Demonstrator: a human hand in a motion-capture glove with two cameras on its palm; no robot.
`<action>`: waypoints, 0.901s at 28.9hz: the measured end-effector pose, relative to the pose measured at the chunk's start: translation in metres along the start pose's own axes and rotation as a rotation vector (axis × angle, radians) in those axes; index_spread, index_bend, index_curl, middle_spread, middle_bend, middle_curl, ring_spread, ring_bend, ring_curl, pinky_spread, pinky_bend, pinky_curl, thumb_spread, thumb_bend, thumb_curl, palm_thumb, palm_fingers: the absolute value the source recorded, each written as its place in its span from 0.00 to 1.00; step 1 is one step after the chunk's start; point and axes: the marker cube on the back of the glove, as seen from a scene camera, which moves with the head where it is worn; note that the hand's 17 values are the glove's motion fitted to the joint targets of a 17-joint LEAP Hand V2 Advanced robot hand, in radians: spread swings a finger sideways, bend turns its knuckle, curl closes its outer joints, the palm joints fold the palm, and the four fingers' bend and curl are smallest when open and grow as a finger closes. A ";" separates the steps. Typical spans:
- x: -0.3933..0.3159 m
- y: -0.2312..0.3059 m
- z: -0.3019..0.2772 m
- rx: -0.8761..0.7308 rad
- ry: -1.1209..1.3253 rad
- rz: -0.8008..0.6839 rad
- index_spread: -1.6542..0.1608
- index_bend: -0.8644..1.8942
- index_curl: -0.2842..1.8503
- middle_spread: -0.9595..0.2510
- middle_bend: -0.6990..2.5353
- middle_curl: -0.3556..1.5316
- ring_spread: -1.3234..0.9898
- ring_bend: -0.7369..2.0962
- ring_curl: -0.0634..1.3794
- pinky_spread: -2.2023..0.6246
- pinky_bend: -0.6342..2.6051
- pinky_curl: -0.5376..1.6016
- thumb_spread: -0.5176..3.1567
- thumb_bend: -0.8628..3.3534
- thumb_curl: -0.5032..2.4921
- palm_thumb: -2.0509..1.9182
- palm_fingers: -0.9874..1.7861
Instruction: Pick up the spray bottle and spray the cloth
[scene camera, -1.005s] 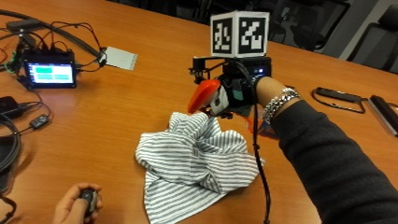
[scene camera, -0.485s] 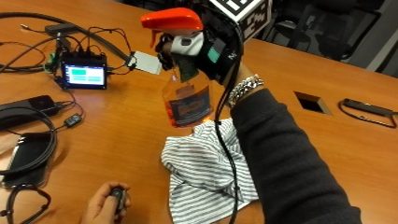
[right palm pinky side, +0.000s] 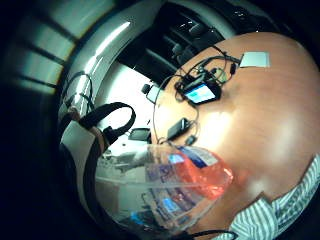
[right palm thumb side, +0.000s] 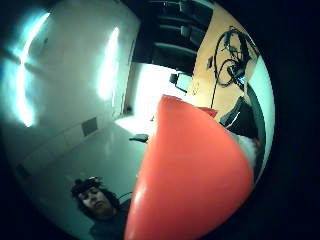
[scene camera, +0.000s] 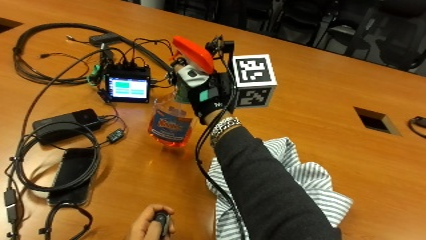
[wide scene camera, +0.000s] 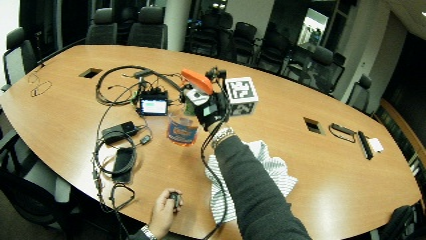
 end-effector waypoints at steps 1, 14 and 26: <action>0.006 0.002 0.000 0.009 0.015 0.014 0.73 0.39 0.43 0.58 0.38 0.47 0.46 0.48 0.37 0.66 0.33 0.43 0.21 0.20 0.43 0.77 0.83; 0.021 0.000 -0.005 0.015 0.130 0.096 0.73 0.39 0.44 0.58 0.37 0.47 0.46 0.48 0.37 0.66 0.33 0.44 0.21 0.20 0.43 0.77 0.83; 0.043 0.012 -0.008 -0.028 0.131 0.145 0.72 0.38 0.44 0.57 0.37 0.47 0.46 0.48 0.37 0.66 0.33 0.44 0.21 0.20 0.44 0.76 0.83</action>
